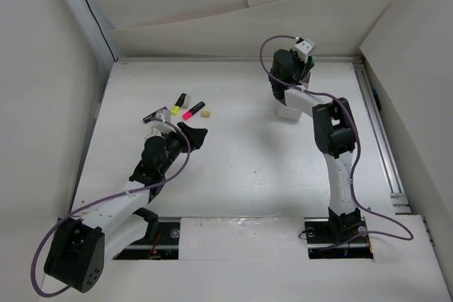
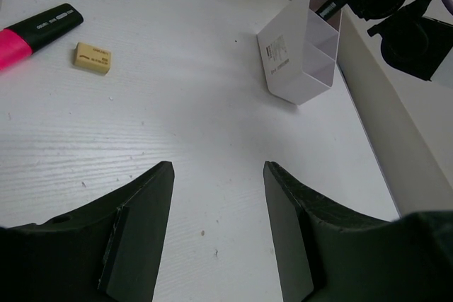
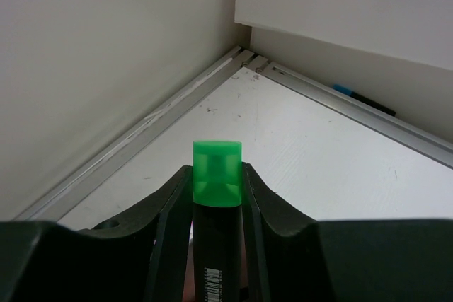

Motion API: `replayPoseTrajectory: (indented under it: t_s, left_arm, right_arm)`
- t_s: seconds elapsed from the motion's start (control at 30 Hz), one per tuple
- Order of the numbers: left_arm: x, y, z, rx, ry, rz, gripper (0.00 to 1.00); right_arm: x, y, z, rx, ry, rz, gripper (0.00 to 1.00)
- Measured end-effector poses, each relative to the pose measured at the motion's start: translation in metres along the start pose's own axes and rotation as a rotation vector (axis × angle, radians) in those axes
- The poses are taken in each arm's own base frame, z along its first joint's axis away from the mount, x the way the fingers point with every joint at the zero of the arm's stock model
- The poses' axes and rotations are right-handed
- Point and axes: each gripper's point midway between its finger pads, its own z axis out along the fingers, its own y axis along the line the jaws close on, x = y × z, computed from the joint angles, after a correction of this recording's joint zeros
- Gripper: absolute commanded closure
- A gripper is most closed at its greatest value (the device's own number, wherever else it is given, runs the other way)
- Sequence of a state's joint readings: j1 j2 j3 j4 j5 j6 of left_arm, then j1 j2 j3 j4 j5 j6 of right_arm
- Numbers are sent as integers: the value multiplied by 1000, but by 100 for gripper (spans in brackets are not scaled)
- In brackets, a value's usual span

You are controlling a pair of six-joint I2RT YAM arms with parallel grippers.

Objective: Sort the stationery into containers
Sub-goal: Place the pen in the storage box, then pick up the pen from the center of the board.

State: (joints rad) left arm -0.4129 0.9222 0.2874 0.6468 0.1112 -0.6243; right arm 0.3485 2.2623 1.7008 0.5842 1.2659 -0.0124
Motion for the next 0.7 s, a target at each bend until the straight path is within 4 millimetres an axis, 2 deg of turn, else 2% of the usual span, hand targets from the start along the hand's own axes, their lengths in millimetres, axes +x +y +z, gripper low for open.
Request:
replayPoseTrajectory:
  t_s: [0.2, 0.23, 0.33, 0.53, 0.63, 0.7]
  left_arm:
    - [-1, 1, 0, -6, -4, 0, 50]
    - [-1, 1, 0, -6, -5, 0, 48]
    - [-1, 1, 0, -8, -6, 0, 46]
    - [-2, 3, 0, -16, -13, 2, 45]
    - [-3, 8, 0, -42, -18, 7, 44]
    - [-1, 14, 0, -69, -16, 13, 44]
  right_arm:
    - [2, 1, -10, 0, -5, 15, 70]
    - [3, 2, -14, -4, -6, 21, 62]
    - [8, 2, -26, -17, -4, 16, 49]
    - [12, 2, -44, -43, 3, -18, 41]
    - [2, -4, -51, -51, 2, -13, 36]
    - [-12, -10, -56, -56, -3, 5, 34]
